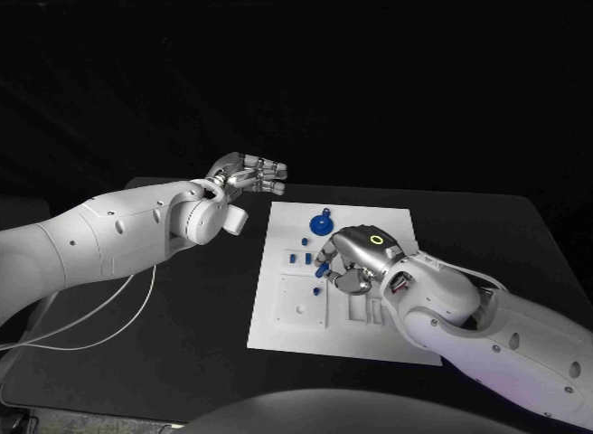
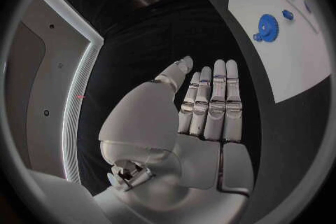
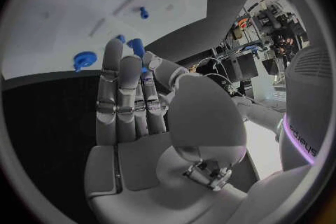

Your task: Assemble the parts on the task board

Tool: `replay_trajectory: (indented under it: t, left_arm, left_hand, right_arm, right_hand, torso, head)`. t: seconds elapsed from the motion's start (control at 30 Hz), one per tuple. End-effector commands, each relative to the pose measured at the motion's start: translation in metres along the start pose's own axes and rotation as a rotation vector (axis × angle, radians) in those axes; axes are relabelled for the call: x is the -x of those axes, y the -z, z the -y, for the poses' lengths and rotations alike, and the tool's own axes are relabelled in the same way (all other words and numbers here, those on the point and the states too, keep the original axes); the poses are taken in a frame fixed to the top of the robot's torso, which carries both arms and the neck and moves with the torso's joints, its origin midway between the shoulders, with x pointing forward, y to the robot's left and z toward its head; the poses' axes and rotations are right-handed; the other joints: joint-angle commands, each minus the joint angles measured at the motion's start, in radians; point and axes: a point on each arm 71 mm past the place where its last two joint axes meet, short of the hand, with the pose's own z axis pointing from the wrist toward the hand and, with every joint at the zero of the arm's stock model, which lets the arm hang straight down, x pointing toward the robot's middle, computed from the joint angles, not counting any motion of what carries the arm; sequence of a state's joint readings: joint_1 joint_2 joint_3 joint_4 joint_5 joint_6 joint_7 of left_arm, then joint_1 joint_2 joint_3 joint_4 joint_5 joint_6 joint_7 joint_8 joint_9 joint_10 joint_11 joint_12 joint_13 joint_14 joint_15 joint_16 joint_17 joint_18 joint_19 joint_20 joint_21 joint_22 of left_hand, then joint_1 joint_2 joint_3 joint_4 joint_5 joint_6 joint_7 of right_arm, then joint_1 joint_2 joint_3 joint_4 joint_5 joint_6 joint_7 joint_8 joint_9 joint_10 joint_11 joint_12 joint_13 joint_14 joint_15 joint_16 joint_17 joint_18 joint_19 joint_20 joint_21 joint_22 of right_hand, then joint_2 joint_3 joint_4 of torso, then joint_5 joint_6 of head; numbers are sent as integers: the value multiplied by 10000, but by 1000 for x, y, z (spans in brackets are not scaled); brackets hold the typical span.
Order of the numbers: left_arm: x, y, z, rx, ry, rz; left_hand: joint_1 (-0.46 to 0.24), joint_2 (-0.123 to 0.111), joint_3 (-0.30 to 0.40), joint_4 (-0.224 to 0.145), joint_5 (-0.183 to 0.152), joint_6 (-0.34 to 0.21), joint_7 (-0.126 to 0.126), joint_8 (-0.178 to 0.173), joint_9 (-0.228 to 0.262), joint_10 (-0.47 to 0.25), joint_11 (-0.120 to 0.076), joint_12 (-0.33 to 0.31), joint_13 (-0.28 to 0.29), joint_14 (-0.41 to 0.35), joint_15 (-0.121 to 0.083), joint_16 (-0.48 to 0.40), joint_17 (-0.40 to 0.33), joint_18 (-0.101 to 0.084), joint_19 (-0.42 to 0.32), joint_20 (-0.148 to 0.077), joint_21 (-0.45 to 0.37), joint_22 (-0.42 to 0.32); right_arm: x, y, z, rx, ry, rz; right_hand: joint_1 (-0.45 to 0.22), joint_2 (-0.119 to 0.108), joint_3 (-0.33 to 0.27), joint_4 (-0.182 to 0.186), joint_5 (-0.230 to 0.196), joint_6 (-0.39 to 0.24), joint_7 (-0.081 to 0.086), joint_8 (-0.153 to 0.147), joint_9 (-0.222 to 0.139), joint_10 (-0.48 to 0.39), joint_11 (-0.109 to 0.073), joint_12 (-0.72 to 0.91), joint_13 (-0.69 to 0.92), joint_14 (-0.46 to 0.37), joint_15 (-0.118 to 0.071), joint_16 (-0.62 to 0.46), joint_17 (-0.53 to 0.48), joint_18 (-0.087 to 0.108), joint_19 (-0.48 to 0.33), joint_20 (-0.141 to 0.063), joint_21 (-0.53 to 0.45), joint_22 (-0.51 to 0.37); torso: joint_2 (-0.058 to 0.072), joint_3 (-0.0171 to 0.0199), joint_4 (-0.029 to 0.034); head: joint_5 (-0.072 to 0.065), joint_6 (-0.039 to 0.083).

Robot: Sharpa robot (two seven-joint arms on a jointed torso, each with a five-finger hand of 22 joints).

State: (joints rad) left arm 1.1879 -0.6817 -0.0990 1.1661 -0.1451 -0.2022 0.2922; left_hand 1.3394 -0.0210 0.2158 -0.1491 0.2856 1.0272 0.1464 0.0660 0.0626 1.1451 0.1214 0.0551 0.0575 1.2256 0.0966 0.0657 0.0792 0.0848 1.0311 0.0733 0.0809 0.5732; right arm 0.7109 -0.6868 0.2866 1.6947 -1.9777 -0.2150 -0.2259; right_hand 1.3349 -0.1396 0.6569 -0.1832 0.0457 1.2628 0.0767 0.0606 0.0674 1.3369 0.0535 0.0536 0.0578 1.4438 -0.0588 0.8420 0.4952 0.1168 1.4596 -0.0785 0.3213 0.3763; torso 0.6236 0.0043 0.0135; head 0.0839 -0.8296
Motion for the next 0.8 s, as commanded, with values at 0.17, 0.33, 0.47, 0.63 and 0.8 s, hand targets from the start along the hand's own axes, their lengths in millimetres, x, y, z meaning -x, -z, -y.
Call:
replay_trajectory:
  t: [0.17, 0.33, 0.47, 0.63, 0.8]
  left_arm:
    - [-5, -2, 1, -153, 81, -193]
    - [-6, -3, 1, -156, 88, -220]
    - [-6, -3, 2, -153, 95, -241]
    - [-6, -3, 1, -148, 97, -248]
    - [-6, -3, 1, -144, 98, -251]
  left_hand:
    - [9, -2, 11, 45, -30, 0, 5, -20, -1, -30, -10, 41, 10, -62, -25, -25, 6, -47, 87, 4, -60, -13]
    - [9, -2, 11, 45, -30, 0, 5, -20, -1, -30, -10, 41, 10, -62, -25, -25, 6, -47, 87, 4, -60, -13]
    - [9, -2, 11, 45, -30, 0, 5, -20, -1, -30, -10, 41, 10, -62, -25, -25, 6, -47, 87, 4, -60, -13]
    - [9, -2, 11, 45, -30, 0, 5, -20, -1, -30, -10, 41, 10, -62, -25, -25, 6, -47, 87, 4, -60, -13]
    - [9, -2, 11, 45, -30, 0, 5, -20, -1, -30, -10, 41, 10, -62, -25, -25, 6, -47, 87, 4, -60, -13]
  right_arm:
    - [-23, 0, -18, 832, -269, -604]
    - [-32, 1, -23, 982, -324, -864]
    - [-37, 1, -24, 1006, -324, -1033]
    - [-43, 1, -25, 1035, -332, -1235]
    - [-48, 0, -27, 1051, -317, -1323]
  right_hand:
    - [26, 96, -45, -6, 33, 62, 27, 29, 9, 404, -306, 62, 38, 16, -69, -46, 15, 99, -1, -59, -77, 17]
    - [3, 135, -85, -63, 34, 60, 27, 29, 10, 403, -306, 60, 38, 13, -76, -62, 26, 90, 21, -65, -127, 27]
    - [3, 147, -92, -81, 35, 57, 28, 27, 10, 398, -303, 61, 38, 16, -74, -64, 28, 90, 27, -66, -140, 31]
    - [-6, 160, -96, -98, 35, 59, 27, 29, 11, 400, -304, 61, 39, 18, -78, -65, 33, 87, 33, -69, -153, 37]
    - [-6, 169, -95, -120, 36, 56, 27, 28, 11, 396, -302, 61, 39, 17, -79, -68, 36, 85, 37, -71, -163, 43]
  torso:
    - [17, 3, -11]
    - [13, 11, -20]
    - [10, 13, -28]
    - [15, 18, -29]
    - [19, 16, -24]
  head:
    - [115, -63]
    - [168, -91]
    - [190, -110]
    - [243, -150]
    - [247, -165]
